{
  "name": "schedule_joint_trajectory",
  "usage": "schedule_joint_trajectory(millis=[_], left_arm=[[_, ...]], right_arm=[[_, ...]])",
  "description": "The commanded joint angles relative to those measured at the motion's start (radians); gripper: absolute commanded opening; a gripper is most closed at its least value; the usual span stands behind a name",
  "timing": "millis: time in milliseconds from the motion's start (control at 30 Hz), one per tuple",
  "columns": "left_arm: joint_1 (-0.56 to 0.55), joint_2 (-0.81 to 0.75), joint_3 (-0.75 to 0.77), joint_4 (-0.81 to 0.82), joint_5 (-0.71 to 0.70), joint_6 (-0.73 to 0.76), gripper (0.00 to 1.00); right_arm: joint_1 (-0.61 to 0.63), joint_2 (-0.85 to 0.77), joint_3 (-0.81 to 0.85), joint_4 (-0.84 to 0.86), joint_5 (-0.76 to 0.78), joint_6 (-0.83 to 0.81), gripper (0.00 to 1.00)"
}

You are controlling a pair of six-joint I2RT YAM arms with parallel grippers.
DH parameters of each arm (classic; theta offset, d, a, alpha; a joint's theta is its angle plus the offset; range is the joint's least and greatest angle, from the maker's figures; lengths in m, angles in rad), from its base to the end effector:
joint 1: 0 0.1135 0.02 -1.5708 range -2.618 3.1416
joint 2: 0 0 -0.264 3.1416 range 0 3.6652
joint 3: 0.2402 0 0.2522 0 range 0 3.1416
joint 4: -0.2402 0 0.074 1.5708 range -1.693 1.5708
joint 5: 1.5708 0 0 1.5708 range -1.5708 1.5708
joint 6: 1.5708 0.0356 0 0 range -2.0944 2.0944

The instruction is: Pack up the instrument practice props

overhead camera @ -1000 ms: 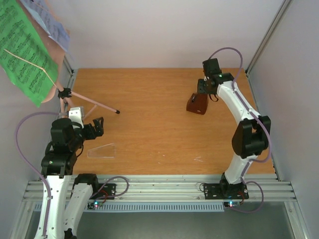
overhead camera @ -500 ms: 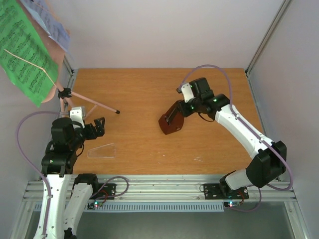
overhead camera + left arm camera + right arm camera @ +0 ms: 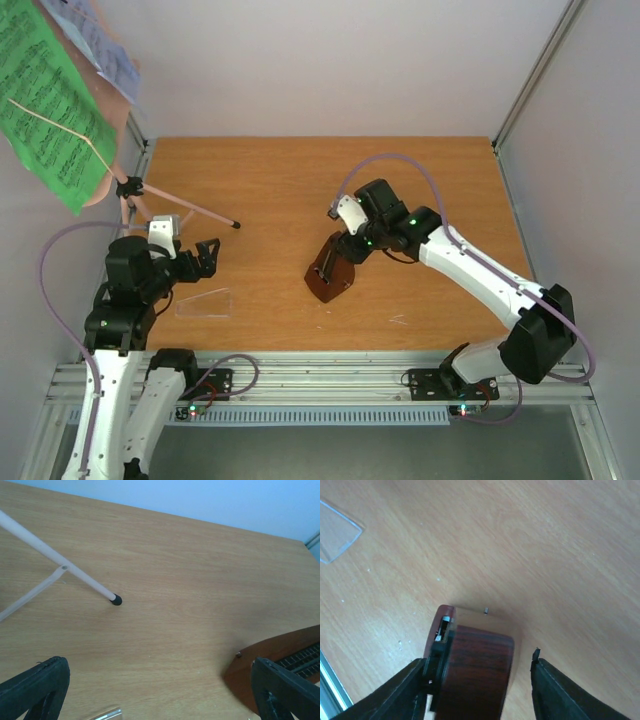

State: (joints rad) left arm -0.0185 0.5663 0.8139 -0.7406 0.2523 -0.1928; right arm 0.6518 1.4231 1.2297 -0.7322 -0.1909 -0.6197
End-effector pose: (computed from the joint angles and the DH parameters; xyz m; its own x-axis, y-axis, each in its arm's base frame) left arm 0.1154 -0.0110 0.3220 -0.5100 -0.1761 -0.8420 0.1427 0.9479 -0.2847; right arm 0.2333 0.1865 0.2994 -0.1185 -0.8077 -0.5776 -0.9276 0.2976 -0.2259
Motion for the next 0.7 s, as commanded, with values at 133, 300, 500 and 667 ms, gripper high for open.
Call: schedule_joint_trajectory(millis=[133, 300, 500, 667], left_arm=[[-0.017, -0.008, -0.011, 0.052, 0.026, 0.015, 0.99], [-0.018, -0.012, -0.013, 0.050, 0.018, 0.016, 0.99], [-0.018, -0.008, -0.013, 0.050, 0.018, 0.015, 0.99], [-0.020, -0.005, -0.013, 0.048, 0.016, 0.015, 0.99]], right_arm=[[0.006, -0.171, -0.083, 0.161, 0.046, 0.103, 0.79], [0.050, -0.247, -0.210, 0.285, 0.137, 0.242, 0.98], [0.204, -0.240, -0.302, 0.416, 0.358, 0.308, 0.99], [0.268, -0.140, -0.279, 0.424, 0.573, 0.352, 0.99]])
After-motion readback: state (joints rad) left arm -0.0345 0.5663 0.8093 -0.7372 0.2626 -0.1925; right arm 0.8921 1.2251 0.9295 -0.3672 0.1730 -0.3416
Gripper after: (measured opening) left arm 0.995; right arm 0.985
